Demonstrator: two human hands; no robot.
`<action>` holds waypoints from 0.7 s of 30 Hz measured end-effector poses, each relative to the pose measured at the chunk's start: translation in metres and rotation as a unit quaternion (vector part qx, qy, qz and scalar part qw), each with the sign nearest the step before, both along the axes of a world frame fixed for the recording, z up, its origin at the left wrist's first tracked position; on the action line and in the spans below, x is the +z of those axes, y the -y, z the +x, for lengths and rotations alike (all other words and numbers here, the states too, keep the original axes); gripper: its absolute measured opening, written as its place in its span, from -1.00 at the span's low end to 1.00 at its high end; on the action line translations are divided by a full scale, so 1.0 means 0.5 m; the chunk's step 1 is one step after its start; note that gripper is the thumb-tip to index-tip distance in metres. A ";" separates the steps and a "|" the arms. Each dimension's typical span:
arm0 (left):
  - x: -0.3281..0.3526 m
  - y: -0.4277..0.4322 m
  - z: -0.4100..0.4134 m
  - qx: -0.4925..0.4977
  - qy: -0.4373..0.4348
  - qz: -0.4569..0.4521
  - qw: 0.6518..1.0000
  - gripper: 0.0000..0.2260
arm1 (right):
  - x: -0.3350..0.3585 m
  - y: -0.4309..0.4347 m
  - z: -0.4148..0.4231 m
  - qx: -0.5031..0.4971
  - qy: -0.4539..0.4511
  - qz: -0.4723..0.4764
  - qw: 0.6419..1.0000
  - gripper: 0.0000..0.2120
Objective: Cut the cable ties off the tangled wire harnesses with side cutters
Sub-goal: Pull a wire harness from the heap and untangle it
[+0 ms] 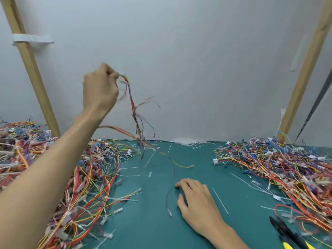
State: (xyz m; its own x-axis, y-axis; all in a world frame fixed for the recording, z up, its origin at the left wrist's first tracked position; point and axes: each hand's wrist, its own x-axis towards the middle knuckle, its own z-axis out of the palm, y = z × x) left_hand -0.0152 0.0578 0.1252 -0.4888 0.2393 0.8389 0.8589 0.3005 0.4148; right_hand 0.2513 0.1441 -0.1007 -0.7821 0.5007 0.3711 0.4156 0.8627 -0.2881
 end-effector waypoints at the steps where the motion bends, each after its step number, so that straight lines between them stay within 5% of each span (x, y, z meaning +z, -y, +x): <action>1: 0.011 0.002 0.007 -0.009 -0.008 0.043 0.999 -0.81 | -0.001 0.000 0.000 0.000 0.000 0.001 1.000 -0.71; 7: -0.055 -0.016 0.093 -0.129 0.011 -0.185 0.974 -0.89 | -0.001 0.002 0.001 0.005 -0.026 0.001 1.000 -0.71; 13: -0.192 -0.013 0.188 -0.176 0.038 -0.067 0.981 -0.90 | -0.002 -0.003 0.003 -0.001 -0.039 -0.013 0.999 -0.74; 16: -0.193 -0.014 0.199 -0.189 0.090 -0.023 0.978 -0.89 | 0.011 -0.008 0.002 -0.013 -0.087 -0.100 0.991 -0.72; 18: -0.189 -0.016 0.199 -0.195 0.128 0.012 0.972 -0.88 | 0.023 -0.013 0.006 -0.043 -0.173 -0.201 0.963 -0.63; 21: -0.195 -0.013 0.202 -0.202 0.166 0.072 0.963 -0.86 | 0.031 -0.027 0.019 -0.154 -0.385 -0.349 0.840 -0.58</action>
State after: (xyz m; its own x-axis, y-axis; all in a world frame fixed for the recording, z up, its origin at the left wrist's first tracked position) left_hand 0.0859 0.0642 0.0277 -0.6271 0.3587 0.6914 0.7067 -0.1112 0.6987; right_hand 0.2608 0.1576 -0.0851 -0.2372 0.9412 0.2405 0.0464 0.2583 -0.9649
